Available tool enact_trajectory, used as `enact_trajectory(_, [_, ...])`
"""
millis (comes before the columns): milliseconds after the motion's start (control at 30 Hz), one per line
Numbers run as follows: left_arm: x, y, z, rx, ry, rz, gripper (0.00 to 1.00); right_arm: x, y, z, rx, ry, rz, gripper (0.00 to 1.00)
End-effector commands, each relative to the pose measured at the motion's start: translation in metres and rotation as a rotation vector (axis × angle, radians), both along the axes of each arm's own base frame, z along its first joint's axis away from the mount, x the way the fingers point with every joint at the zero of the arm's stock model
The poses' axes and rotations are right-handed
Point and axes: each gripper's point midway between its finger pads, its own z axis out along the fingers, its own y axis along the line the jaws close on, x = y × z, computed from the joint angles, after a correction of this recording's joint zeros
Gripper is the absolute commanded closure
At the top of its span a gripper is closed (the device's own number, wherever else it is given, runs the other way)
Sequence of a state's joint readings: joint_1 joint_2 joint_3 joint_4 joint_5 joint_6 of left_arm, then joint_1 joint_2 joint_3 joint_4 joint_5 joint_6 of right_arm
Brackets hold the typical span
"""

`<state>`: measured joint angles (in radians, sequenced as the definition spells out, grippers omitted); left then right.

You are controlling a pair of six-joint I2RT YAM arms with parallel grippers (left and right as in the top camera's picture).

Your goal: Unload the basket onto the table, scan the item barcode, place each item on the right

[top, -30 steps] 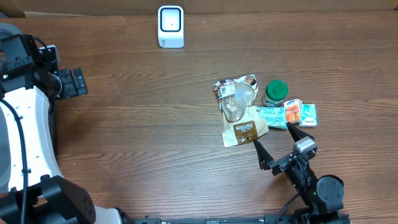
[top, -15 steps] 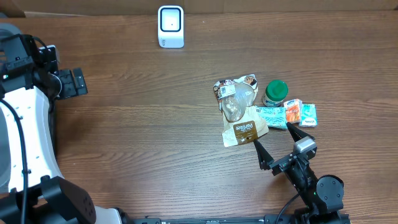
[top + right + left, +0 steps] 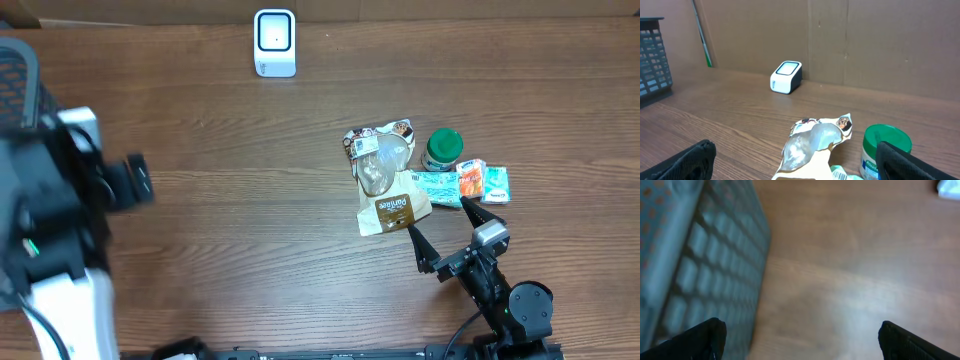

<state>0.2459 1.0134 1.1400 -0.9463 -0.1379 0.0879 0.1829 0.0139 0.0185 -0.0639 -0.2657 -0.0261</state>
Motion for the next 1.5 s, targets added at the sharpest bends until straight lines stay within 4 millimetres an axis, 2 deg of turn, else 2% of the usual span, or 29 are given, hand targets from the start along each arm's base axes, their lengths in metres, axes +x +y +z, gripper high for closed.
enact_trajectory(0, [-0.013,-0.015,-0.02,0.061,-0.073,-0.052,0.0,0.0,-0.001,-0.001,0.004,-0.006,-0.002,0.0])
enact_trajectory(233, [0.004,-0.061,-0.019,0.055,-0.556,-0.299,0.0,0.0,-0.001,-0.001,0.004,-0.006,-0.002,0.0])
enact_trajectory(433, [-0.007,-0.08,-0.022,0.13,-0.834,-0.391,0.01,0.0,-0.001,-0.001,0.004,-0.006,-0.002,0.0])
enact_trajectory(767, [-0.019,-0.08,-0.057,0.186,-0.867,-0.374,0.0,0.0,-0.001,-0.001,0.004,-0.006,-0.002,0.0])
enact_trajectory(933, [-0.022,-0.085,-0.094,0.156,-0.721,-0.4,0.0,0.0,-0.001,-0.001,0.004,-0.006,-0.002,0.0])
enact_trajectory(1033, [-0.022,-0.087,-0.093,0.088,-0.737,-0.381,0.0,0.0,-0.001,-0.001,0.004,-0.006,-0.002,0.0])
enact_trajectory(1467, [-0.022,-0.087,-0.094,0.089,-0.735,-0.376,0.01,0.0,-0.001,-0.001,0.004,-0.006,-0.002,0.0])
